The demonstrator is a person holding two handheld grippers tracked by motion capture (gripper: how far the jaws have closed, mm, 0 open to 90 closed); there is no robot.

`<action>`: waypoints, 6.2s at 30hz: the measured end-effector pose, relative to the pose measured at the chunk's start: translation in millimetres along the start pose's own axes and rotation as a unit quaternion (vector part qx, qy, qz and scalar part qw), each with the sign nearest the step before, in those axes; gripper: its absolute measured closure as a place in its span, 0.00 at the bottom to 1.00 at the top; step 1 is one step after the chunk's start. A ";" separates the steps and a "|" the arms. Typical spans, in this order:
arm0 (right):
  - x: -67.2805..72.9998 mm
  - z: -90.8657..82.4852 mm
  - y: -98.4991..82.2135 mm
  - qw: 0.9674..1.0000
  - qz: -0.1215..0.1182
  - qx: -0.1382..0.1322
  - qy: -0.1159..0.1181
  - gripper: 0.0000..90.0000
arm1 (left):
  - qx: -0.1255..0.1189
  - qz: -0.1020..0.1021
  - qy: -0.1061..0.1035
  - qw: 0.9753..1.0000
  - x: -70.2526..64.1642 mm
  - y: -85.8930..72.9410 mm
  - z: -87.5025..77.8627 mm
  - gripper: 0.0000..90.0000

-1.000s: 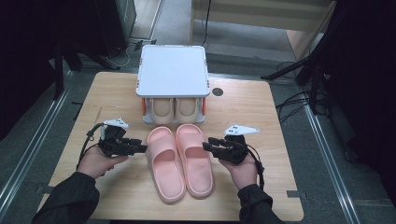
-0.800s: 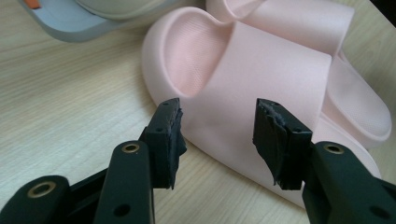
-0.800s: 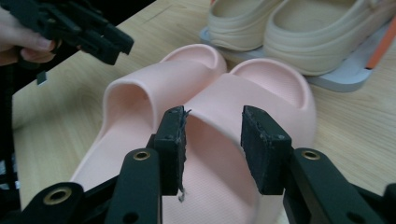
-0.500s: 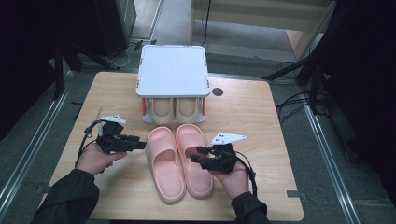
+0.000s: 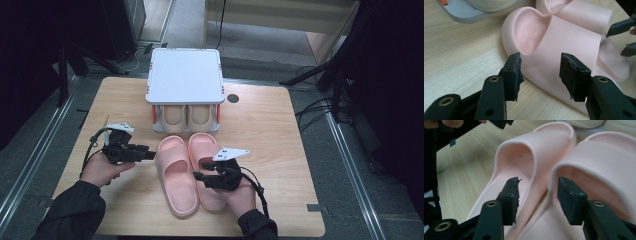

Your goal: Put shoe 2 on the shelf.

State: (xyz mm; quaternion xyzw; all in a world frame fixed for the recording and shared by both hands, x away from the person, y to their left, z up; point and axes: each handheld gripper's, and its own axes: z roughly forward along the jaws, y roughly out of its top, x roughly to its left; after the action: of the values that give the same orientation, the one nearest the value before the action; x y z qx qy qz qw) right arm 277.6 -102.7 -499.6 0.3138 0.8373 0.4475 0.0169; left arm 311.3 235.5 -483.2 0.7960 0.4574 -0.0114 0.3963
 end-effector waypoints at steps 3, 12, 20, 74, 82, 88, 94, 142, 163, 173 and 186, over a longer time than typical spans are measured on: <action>1.2 7.5 -0.9 1.000 -0.004 0.005 -0.018 0.51 | 0.002 0.000 0.003 1.000 0.8 -0.2 0.4 0.57; 0.6 26.5 1.2 0.998 0.034 -0.011 -0.051 0.43 | 0.000 -0.004 0.005 1.000 3.2 -0.4 -1.0 0.56; 6.9 40.7 5.6 0.994 0.045 -0.016 -0.099 0.42 | -0.001 -0.005 0.002 1.000 3.6 -0.3 -1.5 0.56; -9.0 9.0 21.3 0.999 -0.005 0.005 -0.035 0.87 | -0.021 -0.013 0.005 1.000 11.9 -1.4 -13.1 0.55; -3.7 -1.0 39.0 0.993 -0.090 0.034 0.062 0.86 | -0.020 -0.017 0.015 1.000 20.6 -5.0 -21.1 0.52; -0.8 -8.6 58.9 0.983 -0.134 0.048 0.120 0.86 | -0.020 -0.017 0.025 0.999 26.5 -10.1 -25.1 0.49; -3.0 -17.0 77.8 0.978 -0.140 0.041 0.151 0.86 | -0.021 -0.022 0.032 0.999 28.1 -15.8 -30.4 0.48; -52.3 -6.8 282.8 0.990 0.021 -0.024 -0.134 0.86 | -0.023 -0.040 0.026 0.999 30.4 -34.7 -41.9 0.47; -71.0 69.9 314.3 0.935 0.127 -0.044 -0.328 0.86 | -0.017 -0.010 -0.006 1.000 24.9 -15.1 -25.8 0.47; -80.1 82.6 313.6 0.929 0.176 -0.059 -0.321 0.85 | -0.014 -0.009 -0.007 1.000 24.8 -12.7 -22.9 0.47; -82.9 89.0 310.8 0.924 0.186 -0.068 -0.327 0.84 | -0.013 -0.011 -0.006 1.000 25.4 -13.2 -23.0 0.47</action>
State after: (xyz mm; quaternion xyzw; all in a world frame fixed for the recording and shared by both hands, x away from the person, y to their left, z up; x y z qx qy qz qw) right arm 530.3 43.3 -337.7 0.5911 0.6794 0.3707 0.2273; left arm 308.4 272.1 -485.3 0.7858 0.4638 -0.0145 0.4089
